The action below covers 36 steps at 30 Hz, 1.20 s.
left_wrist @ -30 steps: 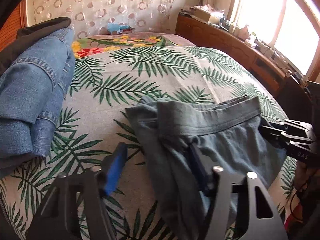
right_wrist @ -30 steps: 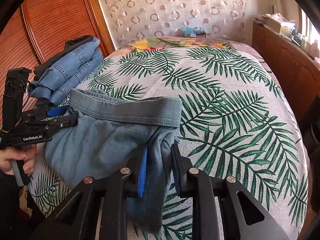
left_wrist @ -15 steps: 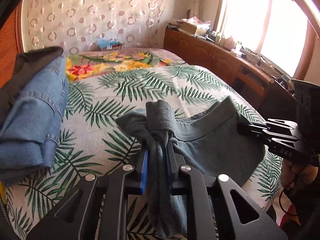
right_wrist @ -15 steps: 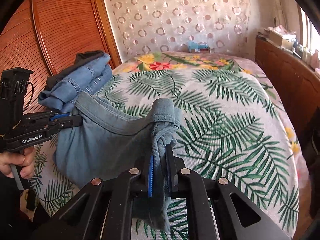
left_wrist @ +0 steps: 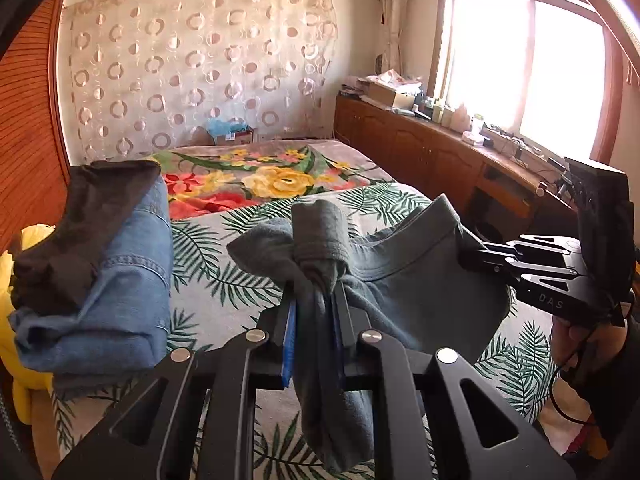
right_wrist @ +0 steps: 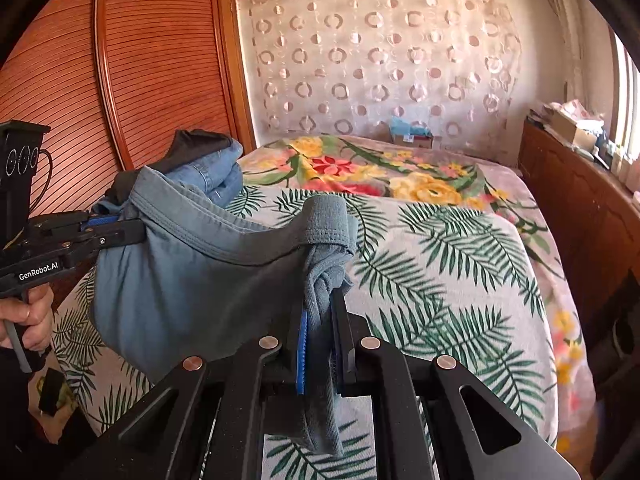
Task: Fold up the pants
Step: 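Lift the folded shorts with both tools and carry them toward the jeans stack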
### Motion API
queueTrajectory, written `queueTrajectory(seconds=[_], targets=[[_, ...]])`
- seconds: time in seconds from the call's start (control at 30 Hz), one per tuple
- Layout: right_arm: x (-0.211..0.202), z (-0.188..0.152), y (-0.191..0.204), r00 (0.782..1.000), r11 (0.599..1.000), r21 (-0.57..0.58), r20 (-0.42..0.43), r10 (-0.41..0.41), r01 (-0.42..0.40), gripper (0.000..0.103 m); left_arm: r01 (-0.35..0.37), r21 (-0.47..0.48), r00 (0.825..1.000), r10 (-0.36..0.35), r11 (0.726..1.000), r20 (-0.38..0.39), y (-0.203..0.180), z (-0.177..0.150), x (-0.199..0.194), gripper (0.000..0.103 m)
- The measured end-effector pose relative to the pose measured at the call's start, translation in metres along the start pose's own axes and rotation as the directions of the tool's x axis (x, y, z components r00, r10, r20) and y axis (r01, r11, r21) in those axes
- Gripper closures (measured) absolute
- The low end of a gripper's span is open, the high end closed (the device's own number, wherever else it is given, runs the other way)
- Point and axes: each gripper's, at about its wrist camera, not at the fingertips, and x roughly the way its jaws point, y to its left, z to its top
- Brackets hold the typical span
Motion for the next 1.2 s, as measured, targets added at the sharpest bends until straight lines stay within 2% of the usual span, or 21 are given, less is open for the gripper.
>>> queueTrajectory(seconds=[0.33,0.6,0.93,1.2], targets=[[0.026,0.037,0.01,1.0,0.997,-0.068,0.019,0.022,-0.02,0.093,-0.022,-0.018,0.999,0.022,1.0,0.042,0.028,0.021,-0.006,0.087],[0.051,0.087,0.015,0.998,0.991,-0.131,0.047,0.045,-0.038,0.093,-0.056,-0.026,0.995,0.058,0.998,0.087,0.054,0.054,-0.014,0.087],[0.094,0.147,0.029,0.991,0.97,-0.227,0.083,0.104,-0.083,0.093,-0.144,-0.058,0.98,0.15,0.988,0.13,0.098,0.077,-0.027,0.087],[0.137,0.175,0.033,0.984,0.951,-0.282,0.088,0.157,-0.127,0.093,-0.207,-0.105,0.966,0.22,0.973,0.136,0.127,0.076,-0.028,0.087]])
